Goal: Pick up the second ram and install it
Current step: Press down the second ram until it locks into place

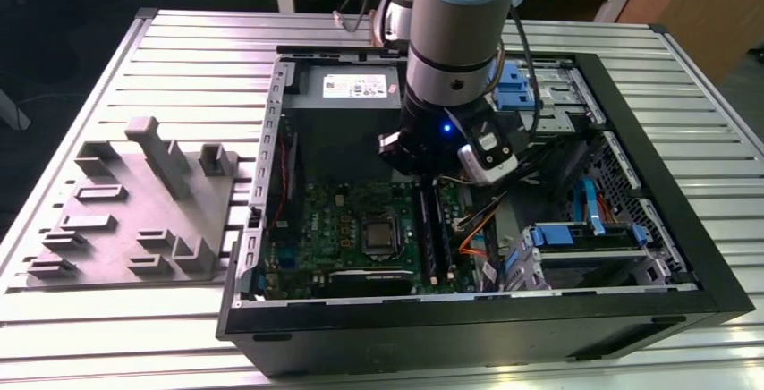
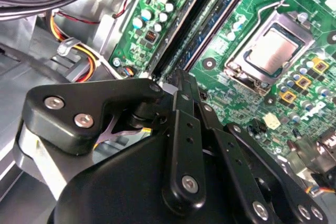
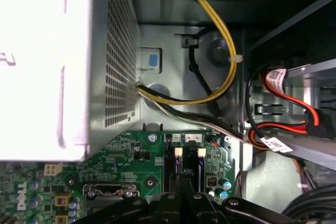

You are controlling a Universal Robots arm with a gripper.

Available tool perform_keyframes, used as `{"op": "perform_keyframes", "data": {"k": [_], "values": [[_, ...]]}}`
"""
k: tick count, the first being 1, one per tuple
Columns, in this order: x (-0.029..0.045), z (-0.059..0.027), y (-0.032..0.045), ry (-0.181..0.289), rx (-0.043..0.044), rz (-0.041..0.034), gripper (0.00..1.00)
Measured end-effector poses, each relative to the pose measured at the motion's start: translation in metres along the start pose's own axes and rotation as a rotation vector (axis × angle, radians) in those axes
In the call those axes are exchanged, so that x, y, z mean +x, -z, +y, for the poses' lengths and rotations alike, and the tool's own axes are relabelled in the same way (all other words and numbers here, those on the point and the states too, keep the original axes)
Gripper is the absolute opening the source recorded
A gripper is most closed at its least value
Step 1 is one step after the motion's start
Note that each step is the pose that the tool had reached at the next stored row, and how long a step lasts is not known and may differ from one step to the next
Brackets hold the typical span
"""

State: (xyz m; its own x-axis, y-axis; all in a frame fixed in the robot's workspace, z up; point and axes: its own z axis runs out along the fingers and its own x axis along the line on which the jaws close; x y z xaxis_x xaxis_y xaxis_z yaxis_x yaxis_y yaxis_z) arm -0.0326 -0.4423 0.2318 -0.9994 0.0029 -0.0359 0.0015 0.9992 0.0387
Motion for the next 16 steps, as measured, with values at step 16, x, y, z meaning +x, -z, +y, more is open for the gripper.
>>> {"op": "perform_keyframes", "data": {"k": [16], "values": [[-0.0001,-0.0136,0.0034,0.0,0.0003,0.0001,0.1]]}}
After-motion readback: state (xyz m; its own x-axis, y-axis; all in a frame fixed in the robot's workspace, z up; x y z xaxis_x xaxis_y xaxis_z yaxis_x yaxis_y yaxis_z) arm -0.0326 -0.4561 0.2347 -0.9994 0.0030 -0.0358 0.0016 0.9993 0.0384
